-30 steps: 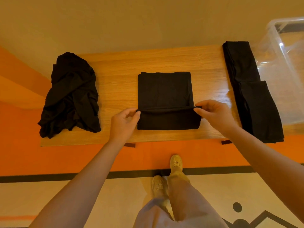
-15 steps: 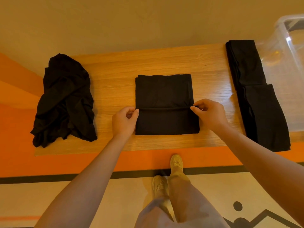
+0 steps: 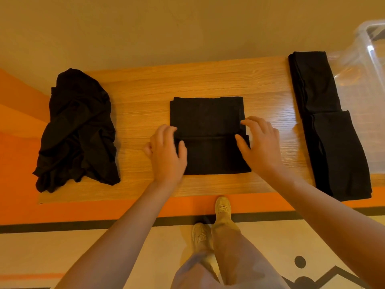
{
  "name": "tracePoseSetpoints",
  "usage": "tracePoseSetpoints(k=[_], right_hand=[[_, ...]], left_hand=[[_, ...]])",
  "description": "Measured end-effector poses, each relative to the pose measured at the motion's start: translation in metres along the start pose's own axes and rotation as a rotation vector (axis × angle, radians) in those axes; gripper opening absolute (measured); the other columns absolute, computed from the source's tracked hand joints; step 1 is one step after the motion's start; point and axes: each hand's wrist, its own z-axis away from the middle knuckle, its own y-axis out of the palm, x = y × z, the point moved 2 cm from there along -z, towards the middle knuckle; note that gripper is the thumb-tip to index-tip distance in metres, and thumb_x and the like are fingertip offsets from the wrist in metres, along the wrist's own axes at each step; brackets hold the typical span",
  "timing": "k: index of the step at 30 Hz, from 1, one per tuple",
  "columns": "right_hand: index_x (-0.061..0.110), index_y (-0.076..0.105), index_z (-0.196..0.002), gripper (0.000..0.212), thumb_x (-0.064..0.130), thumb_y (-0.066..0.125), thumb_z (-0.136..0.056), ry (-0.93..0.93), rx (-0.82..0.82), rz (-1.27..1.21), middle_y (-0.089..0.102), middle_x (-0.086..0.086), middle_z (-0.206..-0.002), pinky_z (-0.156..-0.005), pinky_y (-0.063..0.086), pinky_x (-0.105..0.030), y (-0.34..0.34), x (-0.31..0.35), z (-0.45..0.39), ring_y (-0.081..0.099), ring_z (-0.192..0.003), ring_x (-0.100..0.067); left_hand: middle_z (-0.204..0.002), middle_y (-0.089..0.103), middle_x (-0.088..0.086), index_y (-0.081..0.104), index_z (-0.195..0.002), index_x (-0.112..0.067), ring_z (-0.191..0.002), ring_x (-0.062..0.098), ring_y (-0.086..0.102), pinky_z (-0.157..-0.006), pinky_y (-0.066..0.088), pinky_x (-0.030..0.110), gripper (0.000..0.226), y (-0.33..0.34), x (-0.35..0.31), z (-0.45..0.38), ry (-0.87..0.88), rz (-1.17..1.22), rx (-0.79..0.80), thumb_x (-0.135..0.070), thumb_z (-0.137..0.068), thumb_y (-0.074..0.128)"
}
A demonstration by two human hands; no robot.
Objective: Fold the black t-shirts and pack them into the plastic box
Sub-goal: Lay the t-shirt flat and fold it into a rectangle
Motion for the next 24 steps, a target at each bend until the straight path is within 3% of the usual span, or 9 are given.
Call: tracePoseSetpoints(k=[3,7,12,19,21,24], right_hand=[[0.011,0.043,-0.141,0.050,0.034,0.045,-0.097,-0.180,0.137,0.076,0.038,-0.008,-0.150,-0.115,0.024,-0.040,0.026,0.022,0.018,0.032,-0.140,-0.022],[0.012,0.022,-0.152,0.066,0.052,0.021,-0.099,-0.167,0.302,0.282,0.016,-0.006,-0.160,-0.119,0.013,-0.044,0.057,0.015,0.037,0.012,-0.148,-0.020],[0.007,0.013,-0.153,0.077,0.060,0.021,-0.097,-0.129,0.312,0.359,0.008,-0.009,-0.161,-0.121,0.008,-0.040,0.054,-0.003,0.037,0.001,-0.149,-0.019],[0.007,0.008,-0.153,0.075,0.058,0.011,-0.098,-0.119,0.355,0.346,0.001,-0.009,-0.161,-0.121,0.004,-0.041,0.034,-0.023,0.030,-0.005,-0.149,-0.019],[0.007,0.011,-0.152,0.072,0.055,0.012,-0.099,-0.133,0.348,0.312,0.004,-0.010,-0.161,-0.120,0.004,-0.043,0.028,-0.025,0.014,-0.002,-0.149,-0.021],[0.006,0.022,-0.150,0.062,0.043,0.021,-0.100,-0.154,0.300,0.326,0.015,-0.011,-0.159,-0.121,0.008,-0.045,0.017,-0.027,-0.032,0.007,-0.148,-0.023]], left_hand=[[-0.150,0.038,0.004,0.046,-0.138,-0.014,-0.138,0.017,0.033,-0.106,0.024,0.038,0.042,0.019,-0.025,0.017,0.292,-0.015,0.172,-0.028,-0.098,0.046],[-0.161,0.015,0.003,0.022,-0.153,-0.019,-0.149,0.018,0.007,-0.118,0.015,0.045,0.059,0.045,-0.010,0.027,0.301,-0.212,0.386,-0.047,-0.101,0.025],[-0.162,0.007,0.005,0.013,-0.154,-0.018,-0.149,0.018,-0.001,-0.120,0.008,0.044,0.072,0.042,0.008,0.027,0.286,-0.279,0.426,-0.060,-0.097,0.021],[-0.162,0.004,0.002,0.009,-0.154,-0.019,-0.149,0.015,-0.005,-0.119,-0.005,0.044,0.072,0.026,0.023,0.020,0.244,-0.246,0.468,-0.062,-0.096,0.006],[-0.162,0.004,0.000,0.011,-0.154,-0.019,-0.149,0.015,-0.004,-0.118,-0.009,0.043,0.071,0.018,0.023,0.002,0.219,-0.207,0.442,-0.060,-0.097,0.009],[-0.161,0.014,0.004,0.021,-0.153,-0.014,-0.148,0.018,0.008,-0.119,0.001,0.042,0.060,0.012,0.017,-0.048,0.181,-0.273,0.383,-0.047,-0.102,0.024]])
